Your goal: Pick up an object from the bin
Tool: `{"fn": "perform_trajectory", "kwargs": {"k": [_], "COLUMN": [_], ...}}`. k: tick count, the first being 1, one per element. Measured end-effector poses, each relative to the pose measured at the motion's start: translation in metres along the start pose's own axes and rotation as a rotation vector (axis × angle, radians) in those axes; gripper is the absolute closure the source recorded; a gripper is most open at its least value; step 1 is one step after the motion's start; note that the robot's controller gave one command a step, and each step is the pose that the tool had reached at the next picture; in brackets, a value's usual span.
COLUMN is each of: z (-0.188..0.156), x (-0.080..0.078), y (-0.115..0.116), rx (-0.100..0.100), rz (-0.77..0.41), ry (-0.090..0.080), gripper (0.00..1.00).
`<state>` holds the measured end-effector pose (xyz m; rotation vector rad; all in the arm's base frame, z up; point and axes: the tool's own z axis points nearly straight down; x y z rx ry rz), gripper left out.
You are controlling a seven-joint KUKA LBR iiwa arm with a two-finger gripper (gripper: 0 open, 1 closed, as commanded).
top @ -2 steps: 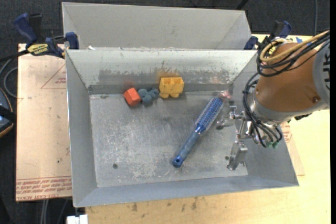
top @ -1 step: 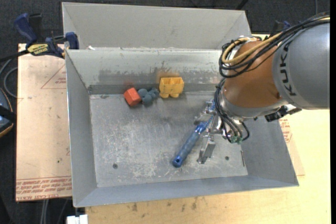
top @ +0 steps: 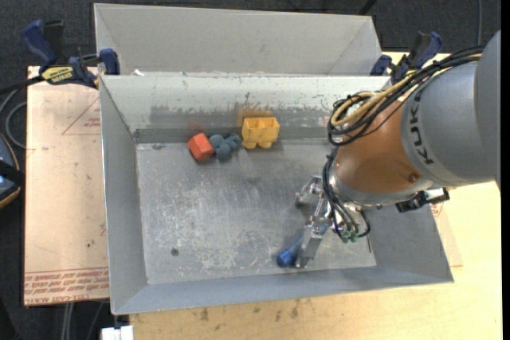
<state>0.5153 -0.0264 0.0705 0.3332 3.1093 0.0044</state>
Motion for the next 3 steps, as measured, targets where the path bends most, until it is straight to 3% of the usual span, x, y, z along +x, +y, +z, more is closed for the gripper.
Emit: {"fn": "perform_trajectory", "kwargs": {"k": [1, 2, 3], "z": [-0.006, -0.003, -0.155], "x": [0.027, 0.030, 0.015], "y": [-0.008, -0.007, 0.002], "rx": [-0.002, -0.002, 0.002], "rz": [0.108, 0.104, 0.084], "ry": [-0.012, 0.001, 0.005], "gripper": [0.00, 1.00, 1.00]}}
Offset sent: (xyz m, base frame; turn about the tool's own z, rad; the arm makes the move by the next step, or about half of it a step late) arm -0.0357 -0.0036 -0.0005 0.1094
